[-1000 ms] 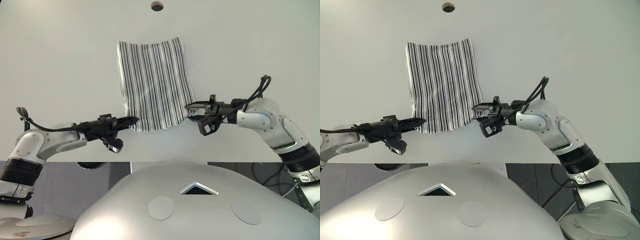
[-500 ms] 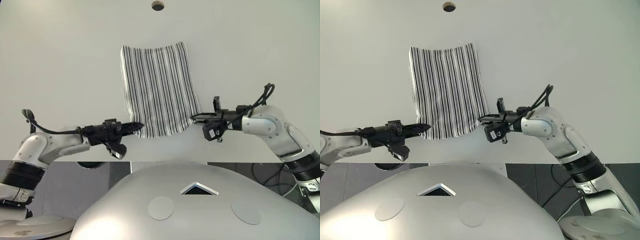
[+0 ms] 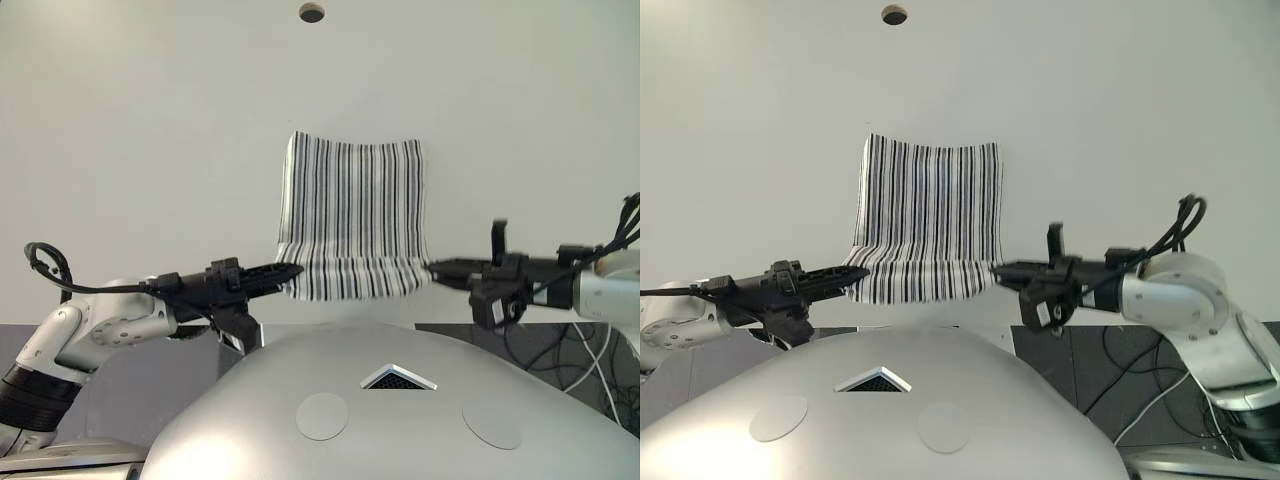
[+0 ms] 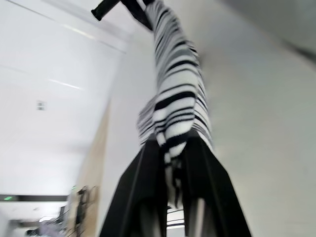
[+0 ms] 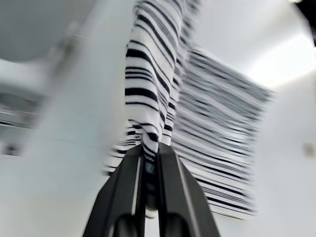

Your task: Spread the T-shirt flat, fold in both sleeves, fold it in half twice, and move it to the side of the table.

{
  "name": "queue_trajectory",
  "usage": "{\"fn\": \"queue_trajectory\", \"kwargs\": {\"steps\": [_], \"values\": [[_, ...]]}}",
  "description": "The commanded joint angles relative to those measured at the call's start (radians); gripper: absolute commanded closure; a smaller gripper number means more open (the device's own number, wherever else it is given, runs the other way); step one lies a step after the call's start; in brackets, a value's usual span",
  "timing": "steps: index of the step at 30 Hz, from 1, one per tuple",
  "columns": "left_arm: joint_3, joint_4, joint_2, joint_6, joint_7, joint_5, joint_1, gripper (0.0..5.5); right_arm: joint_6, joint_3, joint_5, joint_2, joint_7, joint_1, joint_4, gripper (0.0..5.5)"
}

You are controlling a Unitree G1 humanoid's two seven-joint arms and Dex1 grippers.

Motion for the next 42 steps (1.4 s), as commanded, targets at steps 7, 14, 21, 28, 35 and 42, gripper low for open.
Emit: {"fn": "queue_trajectory", "kwargs": {"steps": [7, 14, 21, 28, 35, 42], "values": [[-0.029, 0.196, -0.189, 0.256, -0.075, -0.109, -0.296, 5.33, 0.032, 0.232, -0.123, 0.223, 0.034, -0.565, 0.476, 5.37], [-0.131, 0.586, -0.309, 0.305, -0.114, -0.019, -0.587, 5.33, -0.045, 0.31, -0.165, 0.3, 0.061, -0.708, 0.762, 5.37], [-0.199, 0.793, -0.371, 0.214, -0.052, 0.094, -0.766, 5.33, -0.083, 0.305, -0.151, 0.276, 0.097, -0.662, 0.736, 5.37], [-0.205, 0.881, -0.412, 0.171, -0.003, 0.112, -0.857, 4.21, -0.056, 0.306, -0.14, 0.315, 0.086, -0.655, 0.745, 4.51], [-0.055, 0.903, -0.454, 0.199, 0.169, -0.005, -0.885, 3.71, -0.038, 0.248, -0.182, 0.351, -0.068, -0.66, 0.856, 3.84], [0.015, 0.884, -0.509, 0.185, 0.169, -0.151, -0.848, 3.71, 0.003, 0.132, -0.182, 0.382, -0.263, -0.663, 0.892, 3.84]]}}
